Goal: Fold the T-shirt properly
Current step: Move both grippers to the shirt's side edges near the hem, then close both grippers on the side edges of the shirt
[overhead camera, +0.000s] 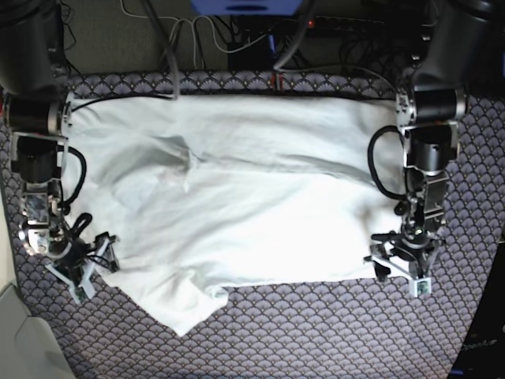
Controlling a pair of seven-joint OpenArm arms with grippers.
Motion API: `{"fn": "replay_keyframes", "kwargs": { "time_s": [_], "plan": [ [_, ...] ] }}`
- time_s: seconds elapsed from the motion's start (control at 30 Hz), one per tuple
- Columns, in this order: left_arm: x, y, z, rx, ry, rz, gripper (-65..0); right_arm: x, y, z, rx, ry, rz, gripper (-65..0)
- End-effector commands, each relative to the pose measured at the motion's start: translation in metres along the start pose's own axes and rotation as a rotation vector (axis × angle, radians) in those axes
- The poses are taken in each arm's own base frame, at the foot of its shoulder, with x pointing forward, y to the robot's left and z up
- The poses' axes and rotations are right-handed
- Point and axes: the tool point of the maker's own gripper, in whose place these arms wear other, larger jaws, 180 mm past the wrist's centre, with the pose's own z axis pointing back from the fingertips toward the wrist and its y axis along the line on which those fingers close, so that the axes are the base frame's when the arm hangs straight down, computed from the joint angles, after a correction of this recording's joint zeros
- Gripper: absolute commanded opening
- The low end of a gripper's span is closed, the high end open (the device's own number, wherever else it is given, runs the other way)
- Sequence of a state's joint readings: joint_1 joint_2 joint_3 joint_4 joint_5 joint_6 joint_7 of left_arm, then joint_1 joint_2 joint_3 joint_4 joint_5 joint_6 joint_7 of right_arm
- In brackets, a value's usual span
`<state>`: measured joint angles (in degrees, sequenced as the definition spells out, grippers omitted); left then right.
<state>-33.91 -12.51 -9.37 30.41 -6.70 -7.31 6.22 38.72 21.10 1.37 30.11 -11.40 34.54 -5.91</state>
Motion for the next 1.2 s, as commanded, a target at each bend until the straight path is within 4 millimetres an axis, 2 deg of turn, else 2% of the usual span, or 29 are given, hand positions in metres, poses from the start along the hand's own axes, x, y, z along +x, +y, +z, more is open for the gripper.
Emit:
{"fn": "replay_keyframes", "kwargs": {
  "time_s": [0.0,0.13,0.27,0.9,0.97,1.07,1.17],
  "plan": [
    [0.021,0.004,0.000,0.004,-0.056,0.004,-22.8,0.012,-0.026,0.007,-0.069,-0.048,-0.033,-20.2],
    [0.010,0.007,0.002,0.008,-0.039,-0.004,-22.8,-0.009,-0.046,0.012,-0.129,-0.060,-0.120,-20.2],
    [0.001,0.008,0.004,0.009,-0.025,-0.006,-22.8,-0.015,-0.043,0.010,-0.120,-0.073,-0.139,-20.2],
    [-0.012,0.010,0.005,0.013,0.003,-0.004,-22.8,-0.018,-0.030,0.005,-0.099,-0.068,-0.154,-20.2],
    [-0.021,0.012,0.005,0.016,0.025,-0.003,-22.8,-0.017,-0.024,0.002,-0.088,-0.069,-0.158,-20.2],
    [-0.039,0.015,0.005,0.025,0.071,0.004,-22.8,-0.017,-0.024,0.002,-0.088,-0.067,-0.158,-20.2],
    [-0.042,0.024,0.006,0.040,0.082,-0.002,-22.8,-0.018,-0.023,0.002,-0.087,-0.065,-0.159,-20.2]
  ]
}}
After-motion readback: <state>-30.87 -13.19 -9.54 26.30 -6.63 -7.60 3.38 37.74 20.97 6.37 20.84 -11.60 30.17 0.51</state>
